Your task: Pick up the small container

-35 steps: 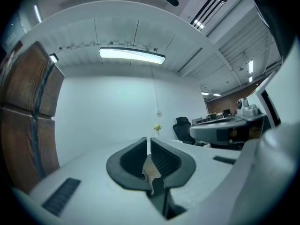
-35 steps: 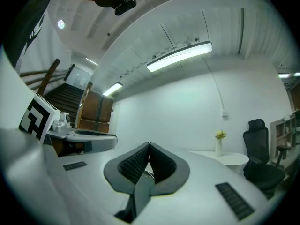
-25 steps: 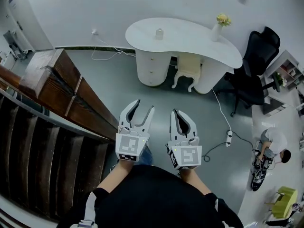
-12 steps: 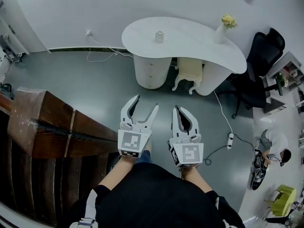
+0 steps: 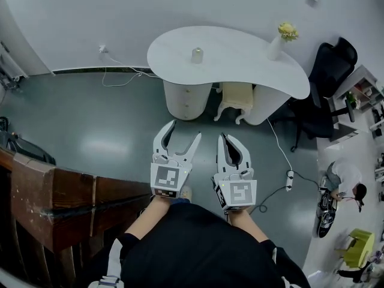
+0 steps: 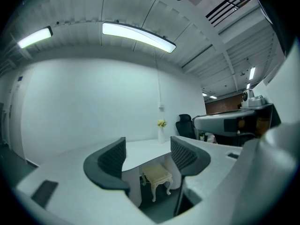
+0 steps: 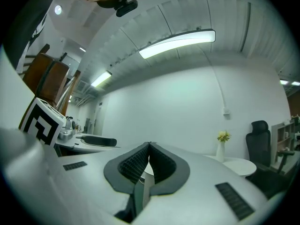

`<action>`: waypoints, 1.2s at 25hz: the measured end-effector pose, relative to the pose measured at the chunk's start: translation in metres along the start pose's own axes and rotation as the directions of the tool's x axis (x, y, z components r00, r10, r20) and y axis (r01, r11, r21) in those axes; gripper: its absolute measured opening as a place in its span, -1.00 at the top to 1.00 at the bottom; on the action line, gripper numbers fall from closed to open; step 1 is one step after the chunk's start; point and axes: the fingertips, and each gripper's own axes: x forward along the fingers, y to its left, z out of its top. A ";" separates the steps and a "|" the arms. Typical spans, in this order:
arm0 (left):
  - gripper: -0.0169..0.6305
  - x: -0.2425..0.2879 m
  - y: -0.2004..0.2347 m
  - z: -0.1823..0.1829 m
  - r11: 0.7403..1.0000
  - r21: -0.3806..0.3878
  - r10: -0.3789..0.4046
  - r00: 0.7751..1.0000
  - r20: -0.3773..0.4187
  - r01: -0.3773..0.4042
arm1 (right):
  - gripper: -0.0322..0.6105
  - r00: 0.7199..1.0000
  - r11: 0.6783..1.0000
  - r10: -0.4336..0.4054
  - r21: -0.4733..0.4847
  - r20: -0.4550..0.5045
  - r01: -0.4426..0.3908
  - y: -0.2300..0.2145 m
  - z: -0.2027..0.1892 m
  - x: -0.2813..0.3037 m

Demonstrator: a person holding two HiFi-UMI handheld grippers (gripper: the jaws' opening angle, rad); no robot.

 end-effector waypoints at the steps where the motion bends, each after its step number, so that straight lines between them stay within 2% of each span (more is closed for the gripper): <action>1: 0.05 0.004 0.003 -0.001 1.000 -0.013 -0.004 1.000 -0.002 0.004 | 0.83 1.000 1.000 -0.001 -0.002 0.001 0.001 -0.001 0.000 0.005; 4: 0.05 0.013 0.011 -0.001 0.999 -0.037 -0.007 1.000 -0.001 0.007 | 0.83 1.000 1.000 -0.002 -0.005 0.002 0.002 -0.002 0.000 0.016; 11: 0.05 0.032 0.028 -0.014 1.000 -0.008 0.003 1.000 -0.011 -0.003 | 0.83 1.000 1.000 0.001 -0.005 -0.011 -0.001 -0.007 -0.008 0.037; 16: 0.05 0.050 0.038 -0.020 0.999 -0.050 0.009 0.999 -0.030 -0.011 | 0.83 1.000 1.000 0.010 -0.014 -0.005 -0.010 -0.016 -0.011 0.060; 20: 0.05 0.073 0.048 -0.023 1.000 -0.009 0.012 1.000 -0.008 -0.012 | 0.83 1.000 1.000 0.019 -0.015 0.005 -0.019 -0.029 -0.013 0.084; 23: 0.05 0.092 0.055 -0.027 0.998 -0.050 0.021 0.999 -0.036 -0.023 | 0.83 1.000 1.000 0.029 -0.012 0.006 -0.029 -0.041 -0.017 0.106; 30: 0.05 0.145 0.076 -0.029 0.997 -0.069 0.035 0.999 -0.031 -0.037 | 0.83 0.998 0.998 0.056 -0.001 -0.004 -0.056 -0.070 -0.028 0.167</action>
